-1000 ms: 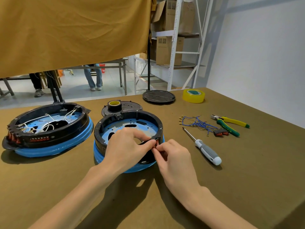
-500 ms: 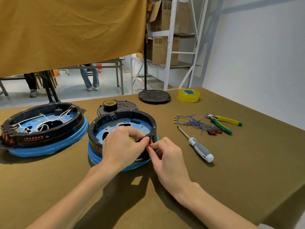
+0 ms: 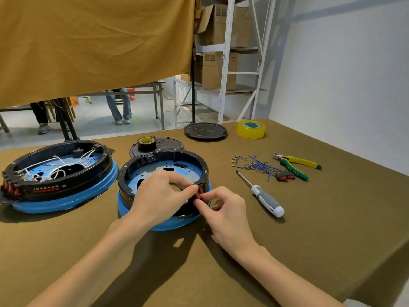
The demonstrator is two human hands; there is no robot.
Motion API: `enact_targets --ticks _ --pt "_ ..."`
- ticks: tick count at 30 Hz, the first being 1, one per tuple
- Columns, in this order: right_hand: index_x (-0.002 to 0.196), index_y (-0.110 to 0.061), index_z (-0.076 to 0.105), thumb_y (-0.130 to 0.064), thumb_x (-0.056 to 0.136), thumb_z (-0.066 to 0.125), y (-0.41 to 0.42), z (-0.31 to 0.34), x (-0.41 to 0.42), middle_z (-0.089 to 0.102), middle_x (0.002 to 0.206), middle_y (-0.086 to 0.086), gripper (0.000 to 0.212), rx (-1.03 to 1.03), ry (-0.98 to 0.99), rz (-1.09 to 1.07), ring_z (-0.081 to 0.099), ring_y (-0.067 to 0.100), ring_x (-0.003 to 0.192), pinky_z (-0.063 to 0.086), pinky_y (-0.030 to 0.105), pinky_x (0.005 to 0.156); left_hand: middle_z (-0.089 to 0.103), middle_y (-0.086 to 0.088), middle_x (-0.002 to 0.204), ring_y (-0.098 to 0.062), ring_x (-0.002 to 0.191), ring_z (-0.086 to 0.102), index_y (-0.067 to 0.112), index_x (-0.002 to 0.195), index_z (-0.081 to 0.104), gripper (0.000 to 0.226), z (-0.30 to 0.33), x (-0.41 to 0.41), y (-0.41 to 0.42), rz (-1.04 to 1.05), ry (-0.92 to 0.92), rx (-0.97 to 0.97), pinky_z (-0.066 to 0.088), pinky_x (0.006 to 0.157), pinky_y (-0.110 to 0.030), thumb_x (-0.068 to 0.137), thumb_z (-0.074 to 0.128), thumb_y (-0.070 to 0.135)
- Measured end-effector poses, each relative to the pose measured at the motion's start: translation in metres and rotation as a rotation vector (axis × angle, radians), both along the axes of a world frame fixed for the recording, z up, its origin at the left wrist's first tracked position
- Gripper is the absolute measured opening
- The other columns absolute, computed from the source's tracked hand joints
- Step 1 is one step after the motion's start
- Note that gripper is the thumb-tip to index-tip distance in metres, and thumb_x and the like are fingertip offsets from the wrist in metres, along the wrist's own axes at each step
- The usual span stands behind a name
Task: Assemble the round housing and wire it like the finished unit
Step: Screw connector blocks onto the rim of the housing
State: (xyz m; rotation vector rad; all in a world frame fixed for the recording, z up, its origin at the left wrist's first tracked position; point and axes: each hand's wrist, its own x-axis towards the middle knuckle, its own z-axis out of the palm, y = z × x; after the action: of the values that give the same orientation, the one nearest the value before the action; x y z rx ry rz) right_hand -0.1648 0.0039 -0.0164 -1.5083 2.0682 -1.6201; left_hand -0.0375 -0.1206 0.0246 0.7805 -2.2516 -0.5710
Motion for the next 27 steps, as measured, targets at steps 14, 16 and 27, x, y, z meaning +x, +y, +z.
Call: enact_targets --ticks 14,16,27 --pt "0.102 -0.026 0.075 -0.031 0.090 0.078 0.000 -0.001 0.001 0.066 0.097 -0.018 0.014 0.026 0.066 -0.031 0.062 0.000 0.082 0.052 0.015 0.065 0.065 0.030 0.118 0.015 0.090 0.061 0.037 0.126 0.071 0.032 0.007 0.014 -0.013 -0.180 -0.202 0.084 0.052 0.081 -0.013 0.094 0.069 0.032" --pt "0.103 -0.027 0.075 -0.033 0.090 0.077 -0.001 0.000 0.000 0.066 0.097 -0.018 0.014 0.034 0.108 -0.045 0.062 0.001 0.080 0.051 0.015 0.066 0.067 0.026 0.120 0.014 0.086 0.061 0.036 0.127 0.071 0.033 0.006 0.013 -0.012 -0.164 -0.197 0.074 0.051 0.078 -0.013 0.094 0.068 0.033" --pt "0.098 -0.025 0.076 -0.028 0.091 0.077 -0.009 -0.002 0.001 0.064 0.092 -0.017 0.008 0.007 0.111 -0.061 0.059 0.001 0.081 0.045 0.016 0.069 0.076 0.020 0.107 0.006 0.102 0.065 0.036 0.107 0.080 0.021 -0.002 0.006 0.001 -0.064 -0.005 -0.050 0.055 0.089 -0.021 0.088 0.073 0.043"
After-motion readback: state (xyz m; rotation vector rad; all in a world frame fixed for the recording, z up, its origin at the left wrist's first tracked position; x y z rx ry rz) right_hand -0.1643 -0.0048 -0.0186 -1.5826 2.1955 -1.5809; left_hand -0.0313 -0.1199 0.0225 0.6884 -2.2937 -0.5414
